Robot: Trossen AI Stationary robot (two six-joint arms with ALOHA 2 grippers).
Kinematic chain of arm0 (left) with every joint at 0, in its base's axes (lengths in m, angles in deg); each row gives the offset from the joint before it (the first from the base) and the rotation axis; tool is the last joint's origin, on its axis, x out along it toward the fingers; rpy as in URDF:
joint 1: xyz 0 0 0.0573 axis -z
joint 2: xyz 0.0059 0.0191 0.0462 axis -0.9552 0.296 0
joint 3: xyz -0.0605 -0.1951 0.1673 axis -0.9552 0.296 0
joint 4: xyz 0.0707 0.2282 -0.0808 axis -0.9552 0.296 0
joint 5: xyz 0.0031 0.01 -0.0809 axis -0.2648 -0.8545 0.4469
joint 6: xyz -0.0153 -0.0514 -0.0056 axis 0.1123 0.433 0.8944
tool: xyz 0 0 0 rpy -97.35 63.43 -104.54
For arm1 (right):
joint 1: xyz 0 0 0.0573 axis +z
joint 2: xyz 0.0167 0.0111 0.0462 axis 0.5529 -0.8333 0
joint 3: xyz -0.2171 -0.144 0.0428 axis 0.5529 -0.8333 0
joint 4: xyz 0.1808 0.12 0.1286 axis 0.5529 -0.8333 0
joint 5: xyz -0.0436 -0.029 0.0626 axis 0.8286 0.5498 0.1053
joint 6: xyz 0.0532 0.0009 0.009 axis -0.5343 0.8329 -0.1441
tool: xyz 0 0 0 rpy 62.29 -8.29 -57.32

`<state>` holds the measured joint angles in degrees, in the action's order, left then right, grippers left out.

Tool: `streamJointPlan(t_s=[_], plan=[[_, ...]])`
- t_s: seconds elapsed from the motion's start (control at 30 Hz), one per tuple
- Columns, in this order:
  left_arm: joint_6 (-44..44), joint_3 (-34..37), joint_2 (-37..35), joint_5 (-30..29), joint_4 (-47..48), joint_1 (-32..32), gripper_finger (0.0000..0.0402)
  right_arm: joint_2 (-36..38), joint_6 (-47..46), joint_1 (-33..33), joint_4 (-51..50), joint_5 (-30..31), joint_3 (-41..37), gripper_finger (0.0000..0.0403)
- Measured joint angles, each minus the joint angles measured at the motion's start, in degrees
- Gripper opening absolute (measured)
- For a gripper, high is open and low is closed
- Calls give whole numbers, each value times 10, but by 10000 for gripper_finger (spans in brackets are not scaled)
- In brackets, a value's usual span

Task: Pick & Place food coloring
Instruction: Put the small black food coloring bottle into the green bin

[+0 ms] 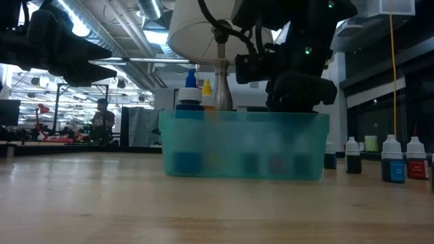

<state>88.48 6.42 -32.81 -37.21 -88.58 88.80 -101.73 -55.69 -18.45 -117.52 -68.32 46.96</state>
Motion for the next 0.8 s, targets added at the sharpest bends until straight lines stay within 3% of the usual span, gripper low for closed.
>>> streamJointPlan(t_s=[0.47, 0.8], plan=[[0, 0, 0, 0, 0, 0, 400, 0, 18, -5, -37, 6, 53, 133], [0, 0, 0, 0, 0, 0, 400, 17, -9, -15, -116, 50, 120, 134]])
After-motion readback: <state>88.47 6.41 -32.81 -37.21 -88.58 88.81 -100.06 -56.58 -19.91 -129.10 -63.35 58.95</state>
